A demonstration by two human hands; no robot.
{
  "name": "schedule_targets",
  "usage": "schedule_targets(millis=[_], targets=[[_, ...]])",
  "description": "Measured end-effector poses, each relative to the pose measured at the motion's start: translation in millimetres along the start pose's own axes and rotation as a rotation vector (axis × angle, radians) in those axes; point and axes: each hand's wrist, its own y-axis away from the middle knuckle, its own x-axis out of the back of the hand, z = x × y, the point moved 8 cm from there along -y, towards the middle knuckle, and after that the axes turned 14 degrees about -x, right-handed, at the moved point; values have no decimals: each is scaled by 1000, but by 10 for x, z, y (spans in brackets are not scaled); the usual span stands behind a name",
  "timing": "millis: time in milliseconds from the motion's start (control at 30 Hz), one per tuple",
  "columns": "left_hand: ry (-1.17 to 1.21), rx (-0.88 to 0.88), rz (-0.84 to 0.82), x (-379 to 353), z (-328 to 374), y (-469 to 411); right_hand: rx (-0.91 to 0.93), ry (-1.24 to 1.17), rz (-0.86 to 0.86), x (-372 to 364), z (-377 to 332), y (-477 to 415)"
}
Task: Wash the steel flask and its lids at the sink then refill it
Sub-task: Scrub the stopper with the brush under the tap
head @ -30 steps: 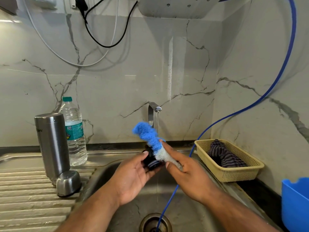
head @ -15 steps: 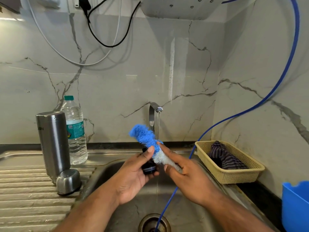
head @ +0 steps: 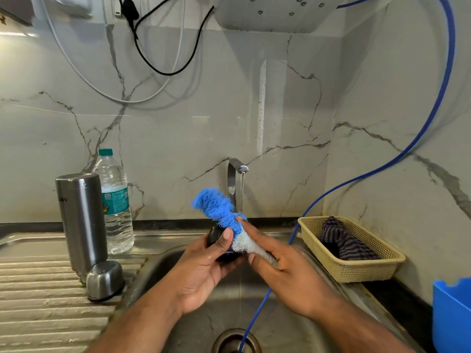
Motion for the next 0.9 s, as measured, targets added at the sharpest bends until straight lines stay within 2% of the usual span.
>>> schedule_targets(millis=[167, 300, 433, 533, 633, 767, 900], targets=[[41, 6, 29, -7, 5, -10, -25, 76, 69, 77, 103, -68], [110, 17, 0, 2, -28, -18, 52, 64, 45, -2, -69, 10], [-32, -22, -40, 52, -27, -34, -4, 24, 88, 46, 50, -51], [-24, -39, -43, 65, -4, -45, 45, 34, 42, -7, -40, 5], [-46, -52, -10, 61, -4, -48, 8, 69, 51, 25, 17, -58], [-63, -7, -94, 12, -34, -52, 50, 63, -7, -83, -75, 7], [-184, -8, -115, -5, -39, -25, -15, 104, 89, 25, 123, -105]])
